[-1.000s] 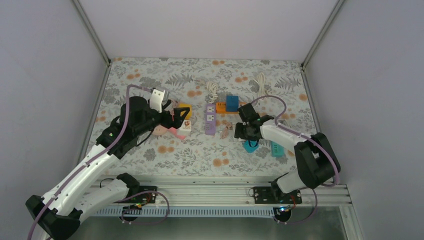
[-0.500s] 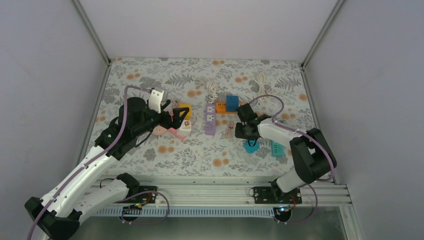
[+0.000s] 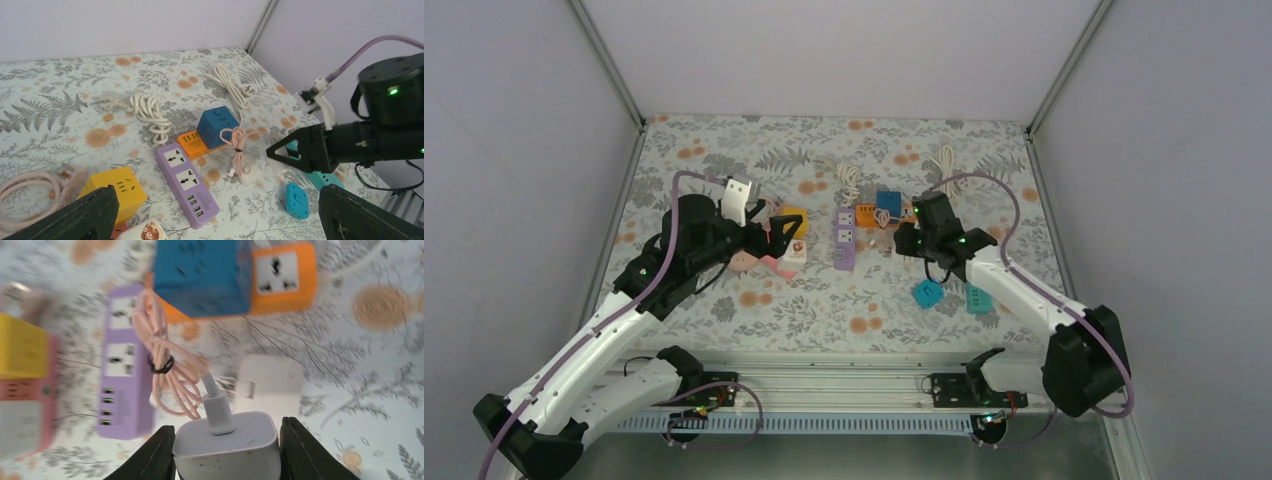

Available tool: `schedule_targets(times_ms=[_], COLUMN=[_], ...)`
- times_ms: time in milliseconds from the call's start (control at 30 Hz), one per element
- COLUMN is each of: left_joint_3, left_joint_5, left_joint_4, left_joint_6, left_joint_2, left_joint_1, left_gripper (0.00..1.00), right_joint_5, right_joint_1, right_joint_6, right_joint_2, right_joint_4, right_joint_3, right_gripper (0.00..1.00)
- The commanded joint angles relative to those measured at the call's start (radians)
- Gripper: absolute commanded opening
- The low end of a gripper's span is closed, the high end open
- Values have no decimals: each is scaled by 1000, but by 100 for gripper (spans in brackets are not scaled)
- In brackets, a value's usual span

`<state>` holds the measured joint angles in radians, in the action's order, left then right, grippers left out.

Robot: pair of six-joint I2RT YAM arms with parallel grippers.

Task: Insert the plug
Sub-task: Pick up the plug from the center of the board.

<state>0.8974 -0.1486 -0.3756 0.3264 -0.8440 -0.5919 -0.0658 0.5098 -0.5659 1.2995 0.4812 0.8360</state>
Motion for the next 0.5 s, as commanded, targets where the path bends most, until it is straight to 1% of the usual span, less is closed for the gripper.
schedule_targets(times_ms=[0, 167, 300, 367, 433, 467], left_joint_3=[6, 28, 39, 29, 18, 17], left_joint_5=[-16, -62, -124, -190, -293, -339], left_joint_4=[30, 47, 70, 112, 173, 194], left_joint_6=[15, 63, 154, 205, 236, 254], left_joint_2=[4, -14, -51, -78, -116, -138], left_joint_1=[-2, -2, -3, -2, -2, -2], left_gripper=[100, 100, 100, 100, 100, 98], right_joint_5=[87, 184, 250, 271, 280, 279], right_joint_1=[16, 53, 85, 107, 135, 157], right_joint_6=[63, 112, 146, 165, 186, 194], right_joint_2=[-74, -148, -184, -191, -191, -187], right_joint_4=[-65, -148, -232, -270, -294, -299], right_joint_3=[55, 99, 111, 109, 116, 122], right_gripper=[34, 35, 36, 36, 36, 36])
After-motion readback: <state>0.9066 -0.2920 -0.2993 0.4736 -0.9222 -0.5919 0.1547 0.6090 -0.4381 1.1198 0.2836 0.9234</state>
